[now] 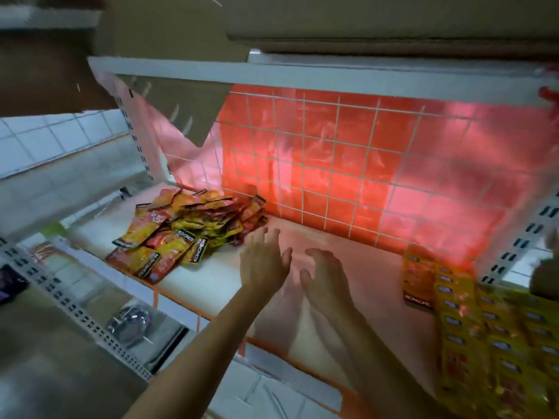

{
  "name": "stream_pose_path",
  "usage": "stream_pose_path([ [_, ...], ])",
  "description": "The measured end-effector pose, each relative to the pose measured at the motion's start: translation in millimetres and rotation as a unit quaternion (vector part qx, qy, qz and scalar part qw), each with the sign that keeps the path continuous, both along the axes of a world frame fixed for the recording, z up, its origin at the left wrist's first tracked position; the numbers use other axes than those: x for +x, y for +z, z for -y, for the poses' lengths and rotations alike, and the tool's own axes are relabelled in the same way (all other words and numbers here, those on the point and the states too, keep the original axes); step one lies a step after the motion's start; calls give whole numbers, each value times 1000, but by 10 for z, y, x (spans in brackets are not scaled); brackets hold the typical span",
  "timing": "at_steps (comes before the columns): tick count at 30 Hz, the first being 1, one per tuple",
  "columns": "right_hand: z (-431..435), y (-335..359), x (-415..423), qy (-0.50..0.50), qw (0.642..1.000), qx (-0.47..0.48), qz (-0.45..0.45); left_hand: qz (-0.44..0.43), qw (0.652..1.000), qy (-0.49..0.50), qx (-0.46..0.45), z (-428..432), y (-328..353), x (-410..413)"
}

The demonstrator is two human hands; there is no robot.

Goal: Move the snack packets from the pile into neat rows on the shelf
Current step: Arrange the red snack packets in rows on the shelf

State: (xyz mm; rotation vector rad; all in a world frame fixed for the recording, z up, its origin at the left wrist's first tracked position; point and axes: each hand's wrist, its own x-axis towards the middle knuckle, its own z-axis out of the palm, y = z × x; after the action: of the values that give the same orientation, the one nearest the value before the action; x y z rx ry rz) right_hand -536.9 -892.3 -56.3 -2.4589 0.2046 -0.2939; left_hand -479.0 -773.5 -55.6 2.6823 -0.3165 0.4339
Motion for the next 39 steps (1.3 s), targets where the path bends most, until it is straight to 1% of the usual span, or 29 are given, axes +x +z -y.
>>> stream_pose_path([
  [3, -314, -8, 342, -6, 998, 58, -35, 35, 999, 28, 16, -355, -54, 337],
  [6, -598, -32, 634, -12, 993, 110, -32, 55, 997, 60, 5, -635, -103, 617],
  [10, -946, -79, 963, -31, 976, 211, -39, 29, 996, 84, 5, -903, -182, 867],
  [11, -1012, -90, 1046, -37, 973, 224, -46, 14, 996, 87, 9, -947, -200, 909],
  [13, -1106, -93, 1212, -46, 975, 206, -74, -10, 996, 92, 4, -1009, -234, 971],
  [15, -1148, -102, 1356, -66, 975, 186, -103, -13, 996, 88, -11, -1048, -274, 1021],
  [18, -1185, -143, 1485, -103, 967, 187, -136, -3, 995, 87, -44, -1076, -316, 1077],
  [22, -1188, -208, 1551, -118, 961, 203, -147, 23, 994, 71, -79, -1093, -338, 1074],
  [24, -1164, -229, 1549, -123, 952, 247, -133, 56, 994, 58, -69, -1092, -342, 1049],
  [27, -1083, -238, 1453, -129, 925, 346, -91, 110, 991, 6, -75, -1014, -303, 976],
  [28, -1033, -228, 1406, -133, 916, 370, -78, 115, 989, -10, -93, -960, -272, 937],
  [30, -903, -252, 1307, -144, 895, 417, -58, 91, 985, -12, -148, -821, -200, 837],
  [32, -746, -261, 1198, -163, 875, 453, -45, 56, 976, 19, -208, -676, -129, 730],
  [34, -548, -240, 1074, -181, 855, 484, -29, 44, 960, 53, -272, -540, -43, 625],
  [36, -327, -187, 932, -182, 823, 538, -4, 30, 934, 85, -347, -410, 61, 541],
  [38, -119, -83, 757, -164, 788, 593, 12, -19, 900, 106, -422, -272, 117, 474],
  [39, -26, -22, 666, -156, 781, 604, 19, -53, 879, 104, -462, -193, 120, 445],
])
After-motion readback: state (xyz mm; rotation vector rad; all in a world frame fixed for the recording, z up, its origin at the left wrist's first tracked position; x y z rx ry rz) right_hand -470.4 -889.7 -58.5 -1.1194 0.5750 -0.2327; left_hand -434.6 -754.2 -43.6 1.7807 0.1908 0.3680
